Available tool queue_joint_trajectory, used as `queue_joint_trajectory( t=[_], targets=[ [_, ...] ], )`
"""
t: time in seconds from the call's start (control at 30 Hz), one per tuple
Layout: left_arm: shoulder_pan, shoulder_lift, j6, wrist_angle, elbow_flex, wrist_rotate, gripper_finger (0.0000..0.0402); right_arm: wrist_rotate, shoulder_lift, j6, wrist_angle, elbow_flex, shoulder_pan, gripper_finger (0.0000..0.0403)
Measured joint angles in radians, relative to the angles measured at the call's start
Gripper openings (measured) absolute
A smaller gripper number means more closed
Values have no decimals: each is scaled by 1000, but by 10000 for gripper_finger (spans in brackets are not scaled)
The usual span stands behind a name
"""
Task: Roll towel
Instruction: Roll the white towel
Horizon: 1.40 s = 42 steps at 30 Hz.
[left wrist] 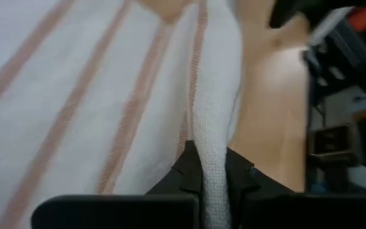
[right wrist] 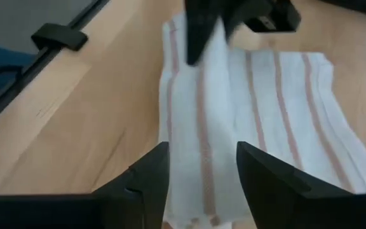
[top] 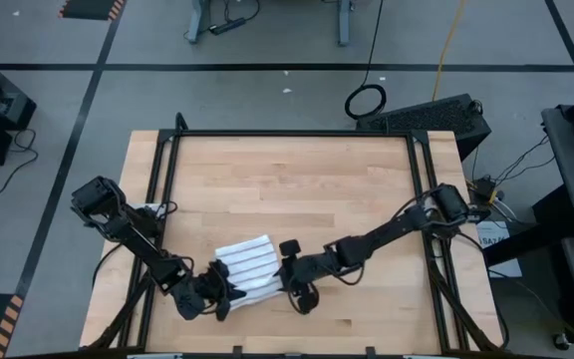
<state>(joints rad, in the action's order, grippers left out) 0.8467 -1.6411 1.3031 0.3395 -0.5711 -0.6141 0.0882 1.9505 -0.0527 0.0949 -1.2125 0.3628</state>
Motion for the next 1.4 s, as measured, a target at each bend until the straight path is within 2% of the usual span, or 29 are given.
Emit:
queue_joint_trajectory(
  t=[0.07,0.23,0.37,0.5,0.63,0.9,1.13,1.4],
  targets=[
    [0,-1,43,-28,1,-4,20,-36,7,-33,-6,-8,-8,163],
    [0,-3,78,-41,1,-6,20,-44,9,-119,12,-20,-10,141],
    [0,-4,78,-37,1,-12,20,-113,25,-100,46,-21,-38,123],
    [0,-4,79,-35,1,-12,28,-122,64,-62,119,-21,-60,102],
    [0,-4,80,-39,1,-11,60,-174,105,-31,155,-21,-82,78],
    [0,-5,49,-31,1,-4,129,-172,157,15,171,-21,-106,34],
    [5,4,-35,-13,1,13,191,-172,160,8,145,-21,-107,14],
    [31,140,-84,-137,1,41,238,-172,160,1,143,-21,-108,8]
  ],
)
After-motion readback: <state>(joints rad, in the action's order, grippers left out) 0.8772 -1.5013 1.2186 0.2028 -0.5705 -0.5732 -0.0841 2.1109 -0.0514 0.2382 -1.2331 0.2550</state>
